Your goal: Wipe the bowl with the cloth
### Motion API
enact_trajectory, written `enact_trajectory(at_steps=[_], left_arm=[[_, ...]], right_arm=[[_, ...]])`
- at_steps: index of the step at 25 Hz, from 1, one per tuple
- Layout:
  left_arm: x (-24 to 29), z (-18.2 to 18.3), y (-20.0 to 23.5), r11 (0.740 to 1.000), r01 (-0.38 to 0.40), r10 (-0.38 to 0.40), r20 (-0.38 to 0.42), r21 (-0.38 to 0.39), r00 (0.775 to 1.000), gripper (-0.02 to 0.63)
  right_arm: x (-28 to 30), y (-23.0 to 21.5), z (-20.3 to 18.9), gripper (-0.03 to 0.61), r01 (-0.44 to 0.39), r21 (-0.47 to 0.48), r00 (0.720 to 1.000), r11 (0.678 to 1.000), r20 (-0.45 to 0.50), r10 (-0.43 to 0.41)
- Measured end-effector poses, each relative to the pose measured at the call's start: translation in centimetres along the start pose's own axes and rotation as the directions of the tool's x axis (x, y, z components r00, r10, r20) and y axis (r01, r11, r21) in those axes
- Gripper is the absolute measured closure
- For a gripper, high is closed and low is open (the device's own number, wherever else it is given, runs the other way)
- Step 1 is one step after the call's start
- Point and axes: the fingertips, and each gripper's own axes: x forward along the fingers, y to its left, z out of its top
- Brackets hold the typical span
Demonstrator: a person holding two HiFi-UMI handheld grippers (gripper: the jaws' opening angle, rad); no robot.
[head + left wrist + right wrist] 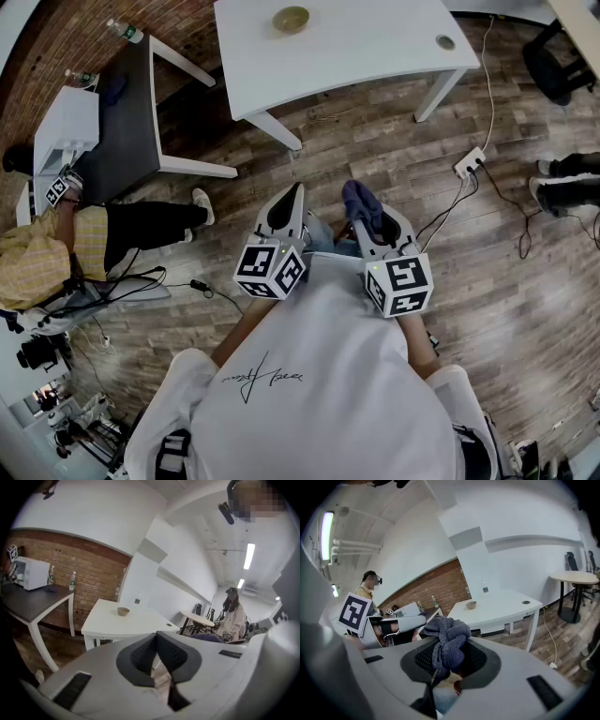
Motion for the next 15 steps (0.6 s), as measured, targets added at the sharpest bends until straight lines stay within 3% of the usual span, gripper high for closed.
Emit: enact_trajectory(at_steps=[3,8,15], left_arm=[[-0.5,-0.5,0.2,0.998,-0.012,0.014,-0.037,0.063,0.999,0.606],[-0.6,-0.6,-0.5,0.995,-0.004,0.010,-0.059,0.100,0.998,0.606],[-0.8,-0.6,-0.4,0.989,-0.009,0.019,-0.068,0.145,0.997,0.606]], right_arm=[[-0.2,1.1,-0.1,0.476,-0.016,0.007,1.000,1.000,0.012,0.016],[-0.8,0.7,-0.1,0.476,-0.003,0.026,1.000,1.000,0.028,0.002],[0.1,1.3,0.0,0.476,-0.058,0.081,0.998,0.995,0.039,0.055]])
